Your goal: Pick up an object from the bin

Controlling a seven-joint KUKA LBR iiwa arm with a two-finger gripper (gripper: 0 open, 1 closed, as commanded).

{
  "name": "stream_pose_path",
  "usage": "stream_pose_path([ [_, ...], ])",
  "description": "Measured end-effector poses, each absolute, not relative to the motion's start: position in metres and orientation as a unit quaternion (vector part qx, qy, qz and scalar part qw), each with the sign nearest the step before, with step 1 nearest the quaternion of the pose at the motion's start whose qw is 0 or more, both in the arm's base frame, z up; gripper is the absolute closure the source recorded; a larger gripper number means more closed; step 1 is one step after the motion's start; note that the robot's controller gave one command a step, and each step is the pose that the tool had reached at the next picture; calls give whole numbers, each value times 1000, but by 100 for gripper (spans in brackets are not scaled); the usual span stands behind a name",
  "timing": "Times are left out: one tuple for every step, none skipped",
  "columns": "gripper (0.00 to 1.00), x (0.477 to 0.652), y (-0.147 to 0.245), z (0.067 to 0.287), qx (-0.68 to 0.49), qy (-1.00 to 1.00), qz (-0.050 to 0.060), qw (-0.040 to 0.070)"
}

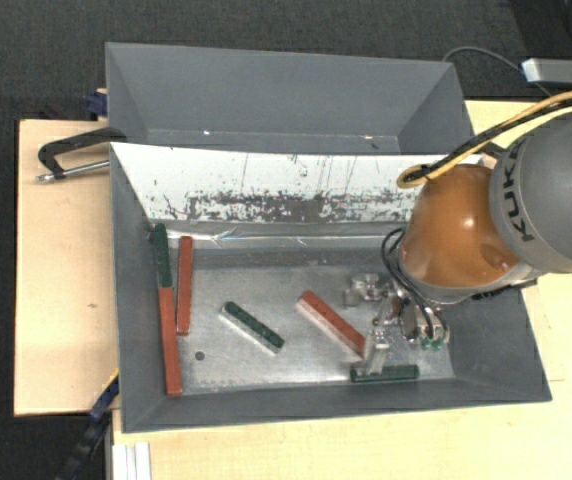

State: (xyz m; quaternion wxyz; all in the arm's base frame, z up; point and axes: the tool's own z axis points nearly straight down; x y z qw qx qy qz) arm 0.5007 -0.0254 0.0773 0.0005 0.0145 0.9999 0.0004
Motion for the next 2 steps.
stream_pose_path([
  [100,510,-5,71,55,998,1,2],
  [100,510,-5,71,55,998,1,2],
])
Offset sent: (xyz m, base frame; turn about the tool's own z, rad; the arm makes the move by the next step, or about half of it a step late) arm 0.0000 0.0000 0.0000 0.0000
